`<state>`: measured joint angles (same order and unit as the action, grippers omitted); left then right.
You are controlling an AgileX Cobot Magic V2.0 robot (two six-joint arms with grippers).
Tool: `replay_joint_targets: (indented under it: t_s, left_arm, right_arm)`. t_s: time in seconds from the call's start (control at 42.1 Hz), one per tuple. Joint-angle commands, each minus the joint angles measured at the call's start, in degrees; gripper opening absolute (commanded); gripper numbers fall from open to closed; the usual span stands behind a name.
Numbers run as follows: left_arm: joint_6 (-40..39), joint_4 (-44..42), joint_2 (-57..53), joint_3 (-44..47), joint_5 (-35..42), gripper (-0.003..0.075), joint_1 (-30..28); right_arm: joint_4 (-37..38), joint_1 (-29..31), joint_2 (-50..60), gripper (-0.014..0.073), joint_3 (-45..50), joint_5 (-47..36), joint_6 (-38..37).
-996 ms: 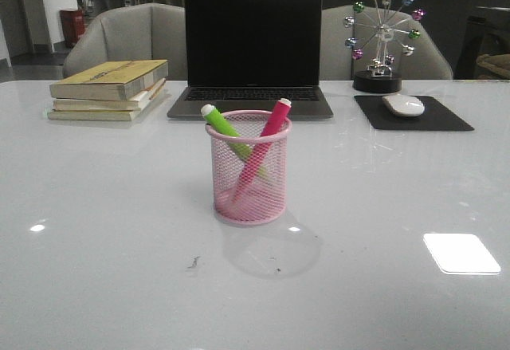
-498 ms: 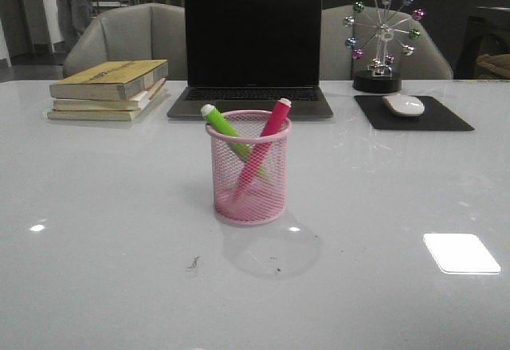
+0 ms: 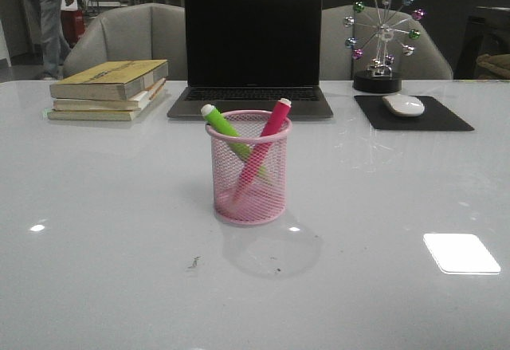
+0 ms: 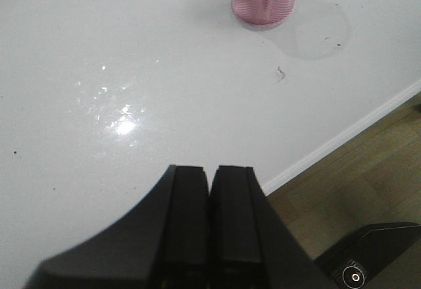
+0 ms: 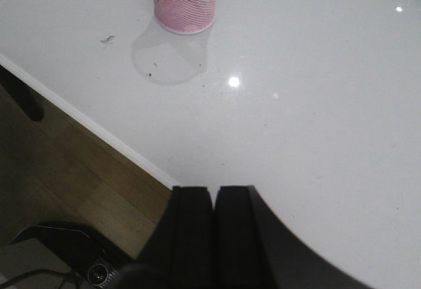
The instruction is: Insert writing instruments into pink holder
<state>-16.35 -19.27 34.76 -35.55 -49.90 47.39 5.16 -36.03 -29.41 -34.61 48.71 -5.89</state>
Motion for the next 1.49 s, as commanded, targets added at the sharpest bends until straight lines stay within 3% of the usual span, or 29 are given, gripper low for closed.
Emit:
replay_joint_targets:
  t_s: [0.0, 0.546, 0.783, 0.996, 1.281, 1.471]
  left_arm:
    - [-0.7, -1.7, 0.1, -1.5, 3.1, 0.0092, 0.4]
    - [-0.7, -2.0, -1.7, -1.4, 3.5, 0.0092, -0.4]
    - [0.5, 1.1, -7.3, -0.4, 6.2, 0.0092, -10.4]
    - [17.2, 13.6, -17.3, 8.3, 21.4, 0.0092, -22.7]
    - [17.5, 19.3, -30.1, 23.9, 34.5, 0.0092, -37.5]
    - [17.5, 20.6, -36.4, 30.3, 38.7, 0.0092, -40.7]
  right_arm:
    - [1.2, 0.3, 0.0, 0.0056, -1.5, -2.8, 0.0]
    - [1.2, 0.3, 0.0, 0.0056, -1.5, -2.7, 0.0]
    - [1.2, 0.3, 0.0, 0.0056, -1.5, -2.6, 0.0]
    - [1.2, 0.3, 0.0, 0.0056, -1.5, -2.6, 0.0]
    - [1.2, 0.3, 0.0, 0.0056, -1.5, -2.6, 0.0]
    - [1.2, 0.3, 0.0, 0.0056, -1.5, -2.6, 0.0]
